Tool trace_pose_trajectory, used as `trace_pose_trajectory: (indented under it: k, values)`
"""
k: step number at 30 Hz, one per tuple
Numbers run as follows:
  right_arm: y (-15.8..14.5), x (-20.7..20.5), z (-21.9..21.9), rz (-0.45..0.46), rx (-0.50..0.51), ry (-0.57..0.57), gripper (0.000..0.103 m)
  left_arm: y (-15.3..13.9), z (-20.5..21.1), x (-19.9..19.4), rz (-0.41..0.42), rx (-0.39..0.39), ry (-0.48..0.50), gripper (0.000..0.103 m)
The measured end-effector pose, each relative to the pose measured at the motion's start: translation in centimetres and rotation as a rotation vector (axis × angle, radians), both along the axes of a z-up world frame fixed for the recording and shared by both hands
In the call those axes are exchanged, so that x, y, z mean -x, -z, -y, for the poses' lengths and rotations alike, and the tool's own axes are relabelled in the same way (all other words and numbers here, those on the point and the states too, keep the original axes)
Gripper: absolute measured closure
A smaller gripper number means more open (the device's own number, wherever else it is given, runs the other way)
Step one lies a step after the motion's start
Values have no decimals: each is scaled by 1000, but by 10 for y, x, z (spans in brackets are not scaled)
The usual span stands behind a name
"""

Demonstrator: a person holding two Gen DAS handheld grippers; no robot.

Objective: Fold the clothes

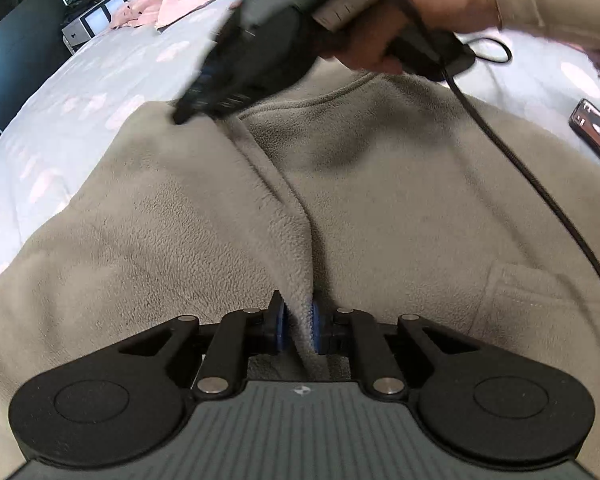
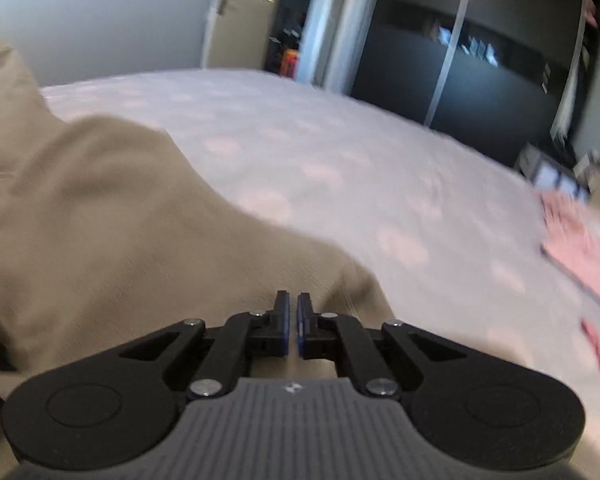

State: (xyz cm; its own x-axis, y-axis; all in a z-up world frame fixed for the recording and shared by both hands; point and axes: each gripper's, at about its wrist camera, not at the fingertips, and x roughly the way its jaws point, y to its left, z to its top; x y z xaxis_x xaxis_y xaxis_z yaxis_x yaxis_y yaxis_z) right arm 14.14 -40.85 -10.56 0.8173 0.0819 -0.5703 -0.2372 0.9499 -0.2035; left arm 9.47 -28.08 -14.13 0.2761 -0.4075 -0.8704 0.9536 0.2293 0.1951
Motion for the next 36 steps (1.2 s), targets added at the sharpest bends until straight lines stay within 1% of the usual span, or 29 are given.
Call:
trace_pose_trajectory:
  k: [2,3,4,5,6,7,10,12,15,18,21,23,24,25,27,28,29,30,31,32,36]
  values:
    - [8,1,7,-7,-20,29,98,0,-2,0,-4,13,0,92]
    - [9,-1,10,-13,-32,37,98,-1,-3,1,-4,15,9,89]
    - [9,-2,9,-13,-30,38,98,-4,-4,2,-1,12,31,83]
    - [9,-2,8,-10,-23,37,98,-6,-6,3,2,8,54,79]
    - [7,-1,9,-5,-26,42,98,-9,-8,3,3,5,76,73]
    - [4,0,12,3,-39,52,98,-15,-12,3,1,6,97,67]
    - [-7,7,20,30,-108,99,97,-41,-32,1,29,61,141,59]
    - [-16,15,16,45,-107,108,96,-59,-51,-7,46,96,138,56]
    - [-29,22,5,68,-99,107,96,-78,-84,-25,67,139,97,52]
    - [-40,25,-13,74,-118,70,95,-84,-109,-44,102,146,24,52]
    - [-47,30,-40,37,-103,6,95,-81,-135,-69,113,177,-76,52]
    - [-51,34,-59,4,-93,-47,95,-82,-151,-88,98,222,-151,53]
    - [-51,34,-68,-15,-88,-72,95,-82,-159,-98,76,251,-188,53]
    - [-52,32,-77,-34,-82,-98,95,-79,-164,-108,33,276,-221,54]
    - [-54,29,-97,-71,-61,-153,95,-71,-173,-129,-81,324,-283,54]
    - [-55,28,-108,-85,-47,-182,88,-67,-177,-138,-134,344,-311,54]
    - [-57,25,-118,-101,-36,-207,77,-63,-180,-147,-177,358,-331,54]
    - [-59,21,-129,-119,-29,-229,72,-59,-182,-154,-218,372,-352,54]
    - [-60,17,-139,-135,-20,-249,69,-53,-182,-161,-259,390,-369,54]
    - [-60,14,-149,-150,-6,-270,69,-49,-182,-167,-297,408,-379,54]
    - [-52,8,-185,-228,58,-348,65,-38,-189,-187,-390,485,-407,54]
